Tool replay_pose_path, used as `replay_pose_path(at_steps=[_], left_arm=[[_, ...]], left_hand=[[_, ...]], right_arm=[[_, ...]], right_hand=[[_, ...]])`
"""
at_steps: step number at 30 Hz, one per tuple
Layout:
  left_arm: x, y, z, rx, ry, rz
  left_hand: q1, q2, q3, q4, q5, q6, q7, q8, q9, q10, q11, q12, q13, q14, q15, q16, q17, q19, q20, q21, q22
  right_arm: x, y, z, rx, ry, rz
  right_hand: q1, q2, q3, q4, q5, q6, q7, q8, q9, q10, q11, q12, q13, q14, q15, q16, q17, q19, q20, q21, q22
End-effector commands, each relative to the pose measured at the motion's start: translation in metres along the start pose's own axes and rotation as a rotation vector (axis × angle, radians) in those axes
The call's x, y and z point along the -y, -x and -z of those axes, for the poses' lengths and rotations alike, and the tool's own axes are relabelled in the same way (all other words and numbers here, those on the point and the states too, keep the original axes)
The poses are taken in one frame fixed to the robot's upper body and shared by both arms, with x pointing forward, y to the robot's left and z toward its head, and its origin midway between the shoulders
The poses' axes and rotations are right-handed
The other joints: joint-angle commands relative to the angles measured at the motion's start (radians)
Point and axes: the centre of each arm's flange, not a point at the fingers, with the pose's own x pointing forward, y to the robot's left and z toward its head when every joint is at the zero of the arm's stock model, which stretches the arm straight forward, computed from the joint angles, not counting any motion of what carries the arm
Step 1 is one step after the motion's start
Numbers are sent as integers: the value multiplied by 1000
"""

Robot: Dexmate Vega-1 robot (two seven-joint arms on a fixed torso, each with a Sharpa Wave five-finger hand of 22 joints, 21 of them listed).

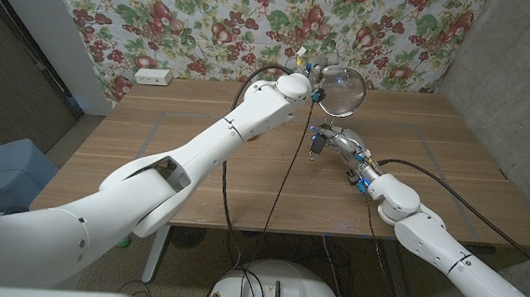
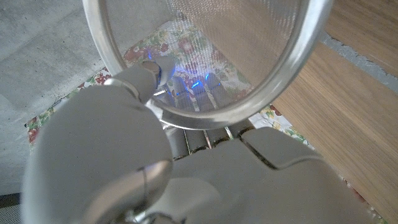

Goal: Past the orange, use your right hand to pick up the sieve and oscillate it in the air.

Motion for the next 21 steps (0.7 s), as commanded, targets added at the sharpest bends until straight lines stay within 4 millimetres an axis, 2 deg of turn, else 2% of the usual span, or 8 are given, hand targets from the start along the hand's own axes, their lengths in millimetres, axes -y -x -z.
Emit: replay_pose_path(at_steps=[1,5,8,11,15,18,19,21], left_arm=[[-1,3,2,-4,-1,-13],[-1,3,3,-12,-1,-16],[-2,3,4,-19,-6,-14],[-3,3,5,-32,-23,-8],[-6,3,7,-55,-60,5],[-7,2,8,-67,-83,20],[-7,2,8,-70,-95,27],[-8,2,7,-63,-114,23]], left_hand=[[-12,2,8,0,7,108,97,2,7,-4,4,0,2,-5,-56,2,4,2,7,7,3],[-12,2,10,0,8,108,93,1,9,-4,3,1,2,-5,-56,3,4,1,7,7,4],[-13,1,12,0,8,107,92,0,9,-3,2,2,2,-6,-55,2,4,1,8,7,4],[-13,10,11,2,6,92,76,-5,13,-5,3,2,3,-9,-54,4,7,-1,10,7,4],[-28,51,-31,20,-14,39,45,-21,30,-30,5,-3,5,-21,-40,17,24,-11,20,6,6],[-50,82,-66,32,-29,6,32,-32,35,-54,8,-7,8,-34,-30,23,33,-26,31,3,7],[-64,103,-86,39,-35,-18,25,-45,31,-64,13,-6,10,-39,-25,27,38,-30,38,3,9],[-74,116,-101,43,-39,-28,20,-51,26,-67,13,-5,11,-40,-25,30,41,-32,39,4,9]], right_arm=[[6,8,-2,-10,20,66],[8,9,-2,-20,22,65],[9,10,-2,-22,18,62],[10,11,-3,-29,17,57],[12,12,-3,-30,-2,49],[14,11,-3,-29,-17,39],[14,11,-3,-28,-23,42],[14,11,-3,-26,-29,38]], right_hand=[[18,10,34,28,-4,32,8,-1,-9,121,-66,-10,-29,68,-99,-5,-4,21,-27,36,10],[15,8,36,34,-4,35,29,-10,-20,147,-56,-21,-50,97,-99,-13,-11,28,-38,62,15],[16,7,39,33,-2,40,35,-14,-26,136,-47,-39,-63,113,-101,-17,-12,36,-42,79,17],[18,5,41,31,-1,65,41,-11,-33,155,-37,-49,-78,134,-101,-23,-15,47,-47,101,20],[21,3,42,27,0,90,46,-5,-39,168,-35,-58,-88,159,-102,-25,-18,54,-59,120,22],[24,1,42,21,1,100,45,-4,-41,180,-34,-57,-83,174,-103,-28,-19,51,-68,131,23],[25,0,42,19,1,103,44,-3,-42,182,-34,-57,-81,179,-103,-28,-19,51,-70,135,23],[27,0,42,16,2,108,44,-3,-43,187,-33,-55,-74,186,-103,-31,-19,47,-71,142,24]])
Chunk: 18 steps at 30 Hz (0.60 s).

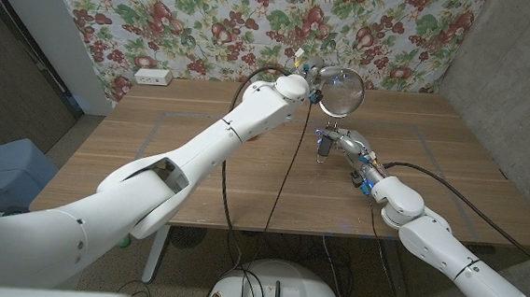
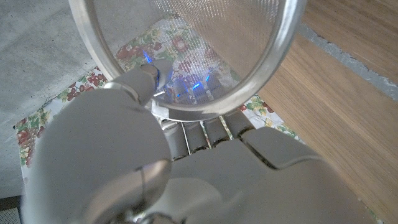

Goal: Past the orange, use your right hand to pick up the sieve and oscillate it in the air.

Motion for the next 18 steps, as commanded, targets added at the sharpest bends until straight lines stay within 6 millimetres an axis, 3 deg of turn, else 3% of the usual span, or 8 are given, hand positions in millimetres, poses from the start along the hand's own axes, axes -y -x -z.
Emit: replay_pose_path(at_steps=[1,6,10,13,18], left_arm=[[-4,0,1,-24,-96,25],[-4,2,-1,-6,-147,24],[-3,6,-2,22,-191,15],[-3,8,-3,39,-217,17],[-4,11,-3,57,-247,32]], left_hand=[[-36,48,-57,28,-13,-18,2,-18,22,-22,0,-3,7,-9,-28,14,11,-2,9,0,5],[-54,55,-102,16,-23,-83,-15,-50,5,-60,0,-8,9,-18,-31,17,13,-8,7,1,5],[-69,51,-161,-5,-30,-259,-30,-139,-31,-149,3,-17,10,-51,-26,10,5,-34,9,-4,5],[-77,45,-192,-9,-31,-386,-23,-216,-69,-200,8,-16,11,-85,-17,1,-1,-57,10,-12,4],[-100,36,-230,-3,-37,-508,-39,-299,-114,-284,14,-17,10,-132,-8,-6,-6,-89,17,-24,2]], right_arm=[[5,1,0,-1,-39,-18],[6,2,2,6,-86,-21],[7,3,3,10,-101,-23],[8,4,5,9,-111,-29],[8,4,8,6,-128,-34]], right_hand=[[17,10,35,21,7,14,-1,10,2,69,-50,3,16,87,-111,-2,3,0,-69,17,4],[20,9,34,14,8,29,2,22,15,91,-53,11,36,111,-110,10,31,-3,-71,40,5],[21,8,34,10,7,45,9,32,24,102,-56,15,49,121,-109,15,48,-1,-70,55,5],[21,7,33,9,7,44,7,34,29,107,-59,17,57,124,-109,17,57,-4,-70,62,5],[17,5,30,7,7,39,2,39,42,120,-76,25,77,125,-108,18,80,-14,-73,77,5]])
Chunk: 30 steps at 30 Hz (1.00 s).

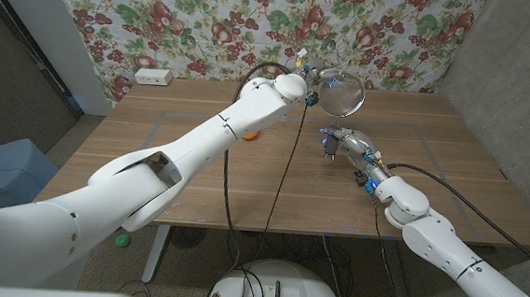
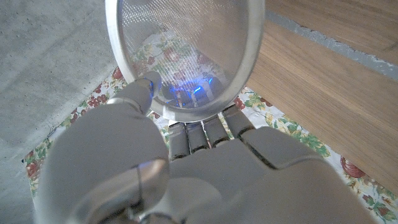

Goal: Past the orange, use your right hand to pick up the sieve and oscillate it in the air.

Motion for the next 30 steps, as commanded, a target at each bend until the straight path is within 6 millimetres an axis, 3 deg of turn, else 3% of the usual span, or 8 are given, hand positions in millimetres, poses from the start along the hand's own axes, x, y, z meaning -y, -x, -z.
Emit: replay_pose_path(at_steps=[1,4,6,13,19,30], left_arm=[[-2,7,-2,49,-98,10],[-3,9,-1,55,-109,11],[-3,12,-1,63,-113,8],[-5,22,1,100,-145,-20],[-10,32,7,134,-140,-48],[-28,58,27,187,-84,-134]], left_hand=[[-24,-13,-34,8,-3,-111,-18,-76,-41,-71,12,0,0,-42,-8,-8,-1,-27,7,-15,1],[-48,-12,-59,10,-12,-209,-18,-137,-84,-146,23,-2,-2,-88,4,-13,-4,-51,11,-24,1],[-68,-18,-76,13,-20,-267,-16,-153,-105,-191,31,-3,-3,-107,11,-13,-5,-63,12,-29,1],[-147,-28,-120,20,-53,-481,-24,-156,-195,-389,64,-4,-9,-230,53,-23,-8,-132,30,-56,1],[-189,-37,-138,24,-70,-537,-43,-153,-230,-472,80,-5,-12,-291,70,-25,-10,-170,34,-68,0],[-226,-35,-149,37,-81,-537,-59,-145,-246,-491,82,1,-13,-308,75,-21,-7,-183,36,-71,0]], right_arm=[[2,2,5,0,-47,-18],[2,2,6,1,-55,-22],[2,1,6,-1,-58,-19],[2,1,6,-4,-52,-29],[1,0,4,-17,-45,-43],[2,-4,3,-58,-35,-72]], right_hand=[[14,8,21,17,5,8,-3,12,11,84,-76,9,18,86,-112,6,17,-14,-72,15,3],[12,7,19,17,6,8,-9,14,16,85,-77,11,25,86,-112,6,25,-17,-73,20,2],[12,7,19,17,6,9,-7,16,20,85,-77,12,30,86,-112,7,30,-19,-73,23,2],[9,7,16,16,7,11,-8,23,32,89,-80,18,48,88,-112,9,50,-25,-74,37,1],[8,7,16,14,7,12,-8,26,41,91,-80,20,58,89,-112,11,64,-29,-74,45,-1],[6,7,15,12,8,11,-5,30,56,94,-79,17,65,89,-112,12,90,-39,-74,62,-4]])
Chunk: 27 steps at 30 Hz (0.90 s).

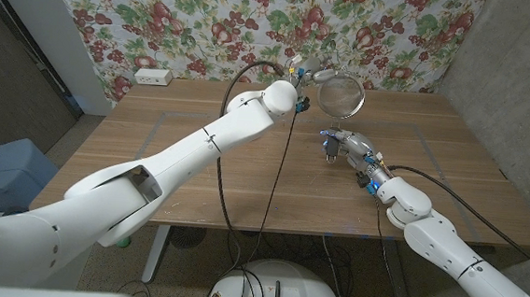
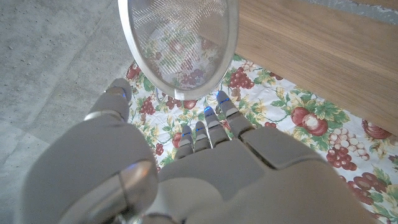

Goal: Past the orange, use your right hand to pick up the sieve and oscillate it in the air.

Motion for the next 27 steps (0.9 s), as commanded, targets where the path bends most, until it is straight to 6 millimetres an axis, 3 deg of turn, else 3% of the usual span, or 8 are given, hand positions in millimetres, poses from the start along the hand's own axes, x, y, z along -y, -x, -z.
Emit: replay_pose_path(at_steps=[1,14,27], left_arm=[[-16,29,17,53,37,-87],[-34,62,43,93,139,-133],[-57,97,76,87,220,-224]], left_hand=[[-15,0,-4,5,-7,4,-11,9,-3,-8,6,5,-1,-9,-1,3,3,-2,-1,-1,2],[-88,31,-13,36,-28,47,-38,24,-30,5,-1,20,-4,-12,-4,15,10,0,-2,4,3],[-121,75,0,46,-42,90,-51,31,-52,48,-4,36,-7,9,-10,24,9,23,-2,15,3]], right_arm=[[0,-3,-1,-39,11,-33],[3,-7,0,-95,16,-77],[8,-6,-5,-166,45,-147]], right_hand=[[6,7,15,11,4,11,-4,10,7,93,-79,2,4,88,-112,4,12,-5,-75,11,1],[3,8,14,10,4,12,-4,6,13,91,-81,11,32,86,-112,5,41,-15,-76,32,-4],[1,8,13,8,5,3,-12,-1,25,96,-81,27,65,84,-112,6,72,-34,-79,51,-10]])
